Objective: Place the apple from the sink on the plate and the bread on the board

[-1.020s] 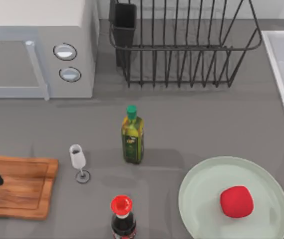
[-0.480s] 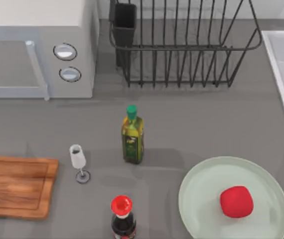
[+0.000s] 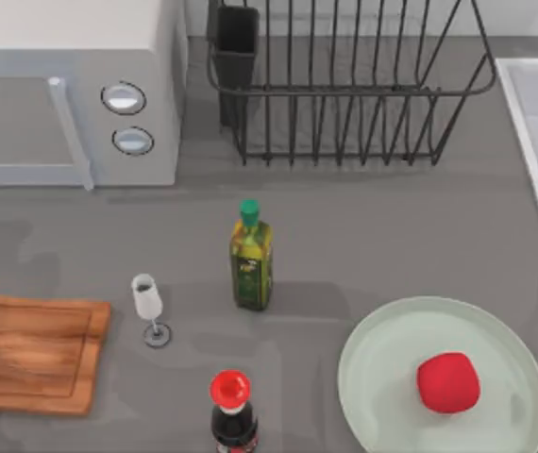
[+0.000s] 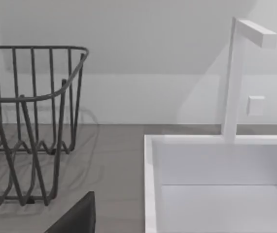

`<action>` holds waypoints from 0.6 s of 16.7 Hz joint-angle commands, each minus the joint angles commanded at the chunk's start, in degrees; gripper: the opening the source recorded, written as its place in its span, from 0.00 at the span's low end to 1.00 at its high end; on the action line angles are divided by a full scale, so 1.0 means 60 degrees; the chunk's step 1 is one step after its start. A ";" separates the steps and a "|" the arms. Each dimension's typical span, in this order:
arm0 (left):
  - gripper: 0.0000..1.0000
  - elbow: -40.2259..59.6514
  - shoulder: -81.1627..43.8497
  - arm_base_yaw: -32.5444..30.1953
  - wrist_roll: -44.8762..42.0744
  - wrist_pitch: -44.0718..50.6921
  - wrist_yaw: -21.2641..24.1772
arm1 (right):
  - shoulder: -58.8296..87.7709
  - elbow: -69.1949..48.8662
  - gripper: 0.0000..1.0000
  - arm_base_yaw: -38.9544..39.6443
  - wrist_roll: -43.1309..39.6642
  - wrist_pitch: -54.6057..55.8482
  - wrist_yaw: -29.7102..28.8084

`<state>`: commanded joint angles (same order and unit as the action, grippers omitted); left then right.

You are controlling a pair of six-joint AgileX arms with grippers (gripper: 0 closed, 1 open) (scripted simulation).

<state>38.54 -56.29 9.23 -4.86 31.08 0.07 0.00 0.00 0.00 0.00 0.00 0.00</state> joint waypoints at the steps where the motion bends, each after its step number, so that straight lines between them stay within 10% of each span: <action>1: 1.00 0.0608 -0.0977 0.0147 -0.0076 0.0489 0.0000 | 0.0000 0.0000 1.00 0.0000 0.0000 0.0000 0.0000; 10: 1.00 0.4774 -0.7246 0.1160 -0.0590 0.3827 -0.0005 | 0.0000 0.0000 1.00 0.0000 0.0000 0.0000 0.0000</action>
<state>67.19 -99.77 16.19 -8.40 54.04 0.04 0.00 0.00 0.00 0.00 0.00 0.00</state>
